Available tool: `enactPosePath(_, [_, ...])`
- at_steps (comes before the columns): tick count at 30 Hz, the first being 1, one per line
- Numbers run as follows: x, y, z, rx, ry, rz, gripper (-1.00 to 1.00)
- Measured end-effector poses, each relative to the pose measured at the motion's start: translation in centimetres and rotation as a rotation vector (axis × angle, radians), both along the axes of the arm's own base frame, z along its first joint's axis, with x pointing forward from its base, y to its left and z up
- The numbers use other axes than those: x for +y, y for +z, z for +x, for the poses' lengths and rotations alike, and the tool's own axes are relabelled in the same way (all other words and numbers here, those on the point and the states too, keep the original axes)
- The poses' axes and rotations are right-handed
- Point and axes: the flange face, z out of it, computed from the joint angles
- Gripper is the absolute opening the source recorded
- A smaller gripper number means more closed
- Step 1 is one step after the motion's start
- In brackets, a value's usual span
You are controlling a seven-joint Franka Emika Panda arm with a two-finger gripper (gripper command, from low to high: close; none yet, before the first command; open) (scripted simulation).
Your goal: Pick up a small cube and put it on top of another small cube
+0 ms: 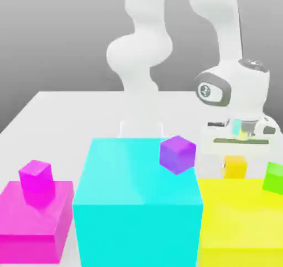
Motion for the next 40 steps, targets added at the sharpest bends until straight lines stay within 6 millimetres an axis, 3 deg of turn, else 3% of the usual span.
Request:
enactPosePath(16, [7.0,5.1,0.1,-0.157,-0.296,0.074,-1.0])
enactPosePath(20, [7.6,7.2,3.8,-0.171,-0.498,0.069,-1.0])
enactPosePath(28, [6.8,11.0,9.2,-0.081,-0.64,0.009,-1.0])
enactPosePath(32, [7.1,12.8,9.5,-0.014,-0.574,-0.003,-1.0])
enactPosePath(36, [7.5,8.4,9.3,0.0,-0.535,-0.001,-1.0])
enactPosePath(37, [7.4,7.2,9.3,-0.001,-0.535,-0.002,1.0])
enactPosePath(40, [7.4,7.2,9.3,-0.001,-0.536,-0.002,1.0])
